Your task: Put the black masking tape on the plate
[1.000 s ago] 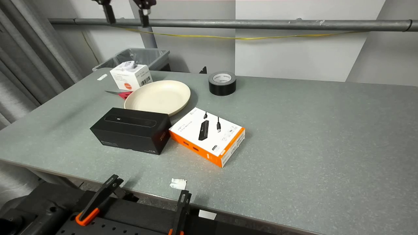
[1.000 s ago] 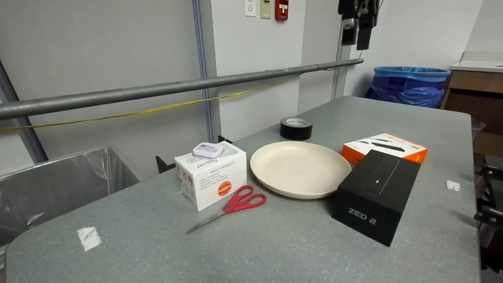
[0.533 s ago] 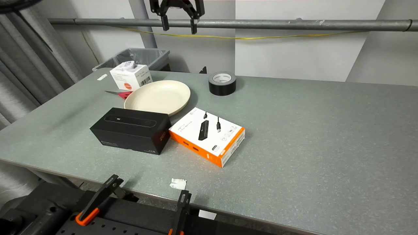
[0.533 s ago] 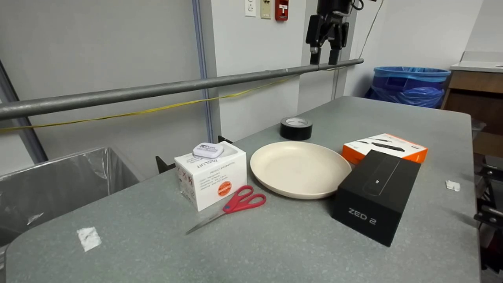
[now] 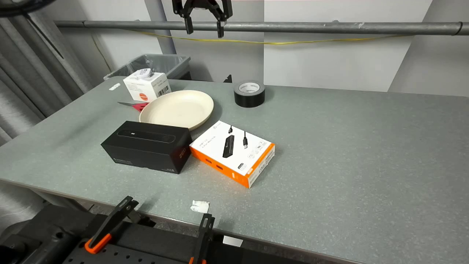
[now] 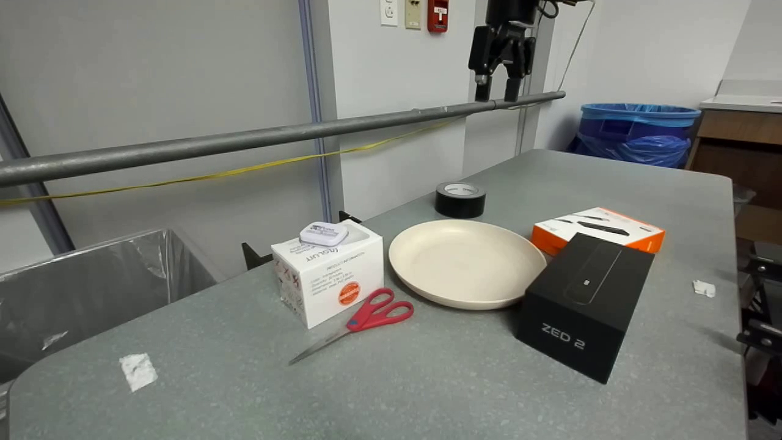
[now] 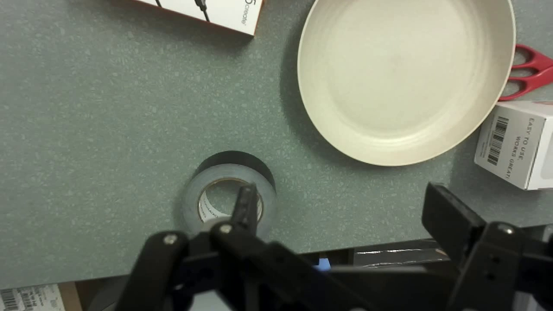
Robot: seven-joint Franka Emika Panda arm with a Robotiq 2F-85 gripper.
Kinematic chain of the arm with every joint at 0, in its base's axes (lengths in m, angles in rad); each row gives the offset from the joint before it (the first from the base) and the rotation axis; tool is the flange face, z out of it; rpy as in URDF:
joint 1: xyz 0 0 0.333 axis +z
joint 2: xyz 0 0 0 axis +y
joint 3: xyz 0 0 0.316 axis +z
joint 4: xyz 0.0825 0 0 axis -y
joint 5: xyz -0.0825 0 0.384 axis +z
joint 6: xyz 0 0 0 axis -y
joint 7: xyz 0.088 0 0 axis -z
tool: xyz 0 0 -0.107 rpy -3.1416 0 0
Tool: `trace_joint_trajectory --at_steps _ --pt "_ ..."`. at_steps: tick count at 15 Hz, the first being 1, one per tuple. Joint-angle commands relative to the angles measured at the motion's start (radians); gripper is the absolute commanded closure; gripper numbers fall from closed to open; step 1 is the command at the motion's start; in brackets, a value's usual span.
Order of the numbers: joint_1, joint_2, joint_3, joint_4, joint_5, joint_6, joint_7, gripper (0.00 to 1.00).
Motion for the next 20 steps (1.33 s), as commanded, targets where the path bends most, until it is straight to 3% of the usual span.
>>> trace_joint_trajectory --at_steps 1,4,6,14,20 --pt "-0.003 0.0 0.003 0.002 -0.001 -0.002 0.0 0.0" --pt "-0.008 0.025 0.005 0.024 0.012 -0.013 -0.019 0.0" --pt "-0.007 0.058 -0.002 0.035 -0.003 0.053 -0.001 0.0" --pt "-0.008 0.278 -0.033 0.173 -0.041 0.193 0.019 0.0" --pt "-0.029 0.423 -0.03 0.285 -0.017 0.211 0.008 0.0"
